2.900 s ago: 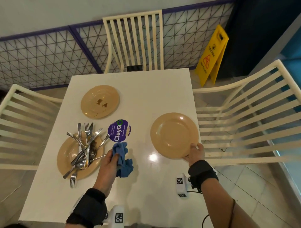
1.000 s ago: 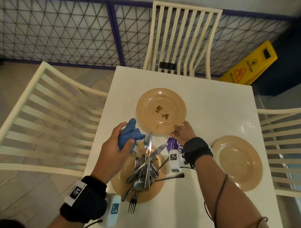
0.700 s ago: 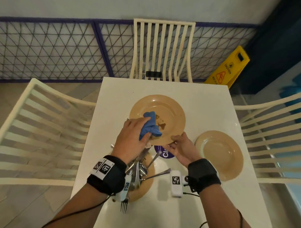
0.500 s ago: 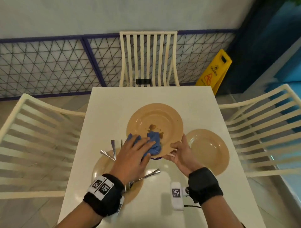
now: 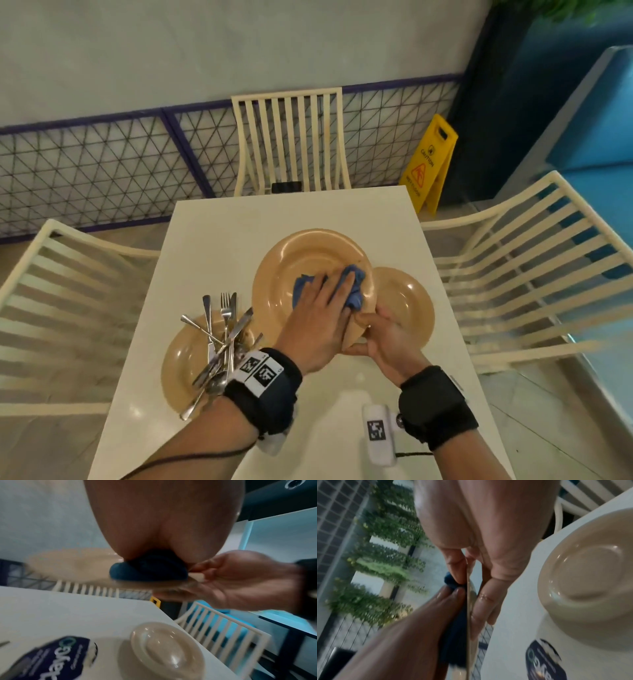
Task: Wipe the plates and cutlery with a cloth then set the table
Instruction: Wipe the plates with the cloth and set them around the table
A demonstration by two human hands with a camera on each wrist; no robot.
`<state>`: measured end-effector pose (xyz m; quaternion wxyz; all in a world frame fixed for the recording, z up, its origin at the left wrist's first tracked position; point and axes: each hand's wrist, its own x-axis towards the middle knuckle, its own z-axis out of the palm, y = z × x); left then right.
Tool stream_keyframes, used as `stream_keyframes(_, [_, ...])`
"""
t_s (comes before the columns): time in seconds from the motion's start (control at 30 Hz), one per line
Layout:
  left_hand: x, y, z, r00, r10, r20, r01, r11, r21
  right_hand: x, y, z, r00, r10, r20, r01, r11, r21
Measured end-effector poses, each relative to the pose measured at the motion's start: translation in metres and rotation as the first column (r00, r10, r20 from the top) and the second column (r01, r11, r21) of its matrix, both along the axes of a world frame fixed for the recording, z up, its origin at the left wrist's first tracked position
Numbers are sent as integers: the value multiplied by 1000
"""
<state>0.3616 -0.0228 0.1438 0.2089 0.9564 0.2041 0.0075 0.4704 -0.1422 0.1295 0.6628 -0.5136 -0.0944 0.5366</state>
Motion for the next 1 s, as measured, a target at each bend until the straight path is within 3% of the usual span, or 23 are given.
stream_keyframes(0.07, [-9,-26,-11,997,-70,-15,70,995,64,16,-14,4,1000,-27,10,27,1000,0])
stream_keyframes(0.17, [-34,-16,-24,991,-116,-64,128,967,220,28,-41,3,1000,1,-4,-1,1000,4])
stream_keyframes(0.27, [-39,14,-20,995,49,-91,-26,971,236,25,-56,3,997,71,-14,-70,997,9])
stream_keyframes(0.33, [-18,23,-10,982,177,-65,-163,971,177,18,-58,4,994,111,-12,-110,994,20])
stream_keyframes(0.4, [13,14,0,978,206,14,-206,972,116,17,-54,7,990,139,6,-139,990,33])
stream_keyframes(0.53, [48,-38,5,992,-5,129,2,1000,24,39,-51,16,985,114,129,-116,993,2])
stream_keyframes(0.7, [0,-41,-28,976,-217,20,206,948,243,76,-77,21,980,86,178,-85,996,-13])
stream_keyframes(0.77, [-11,-19,-31,990,-138,22,129,961,247,75,-85,21,971,129,200,-128,992,-20])
stream_keyframes(0.9, [27,-8,-4,974,202,100,-210,974,83,58,-77,18,960,172,220,-174,985,-11])
stream_keyframes(1.0, [55,-57,4,962,135,237,-129,991,-40,62,-63,25,953,123,275,-122,992,-20])
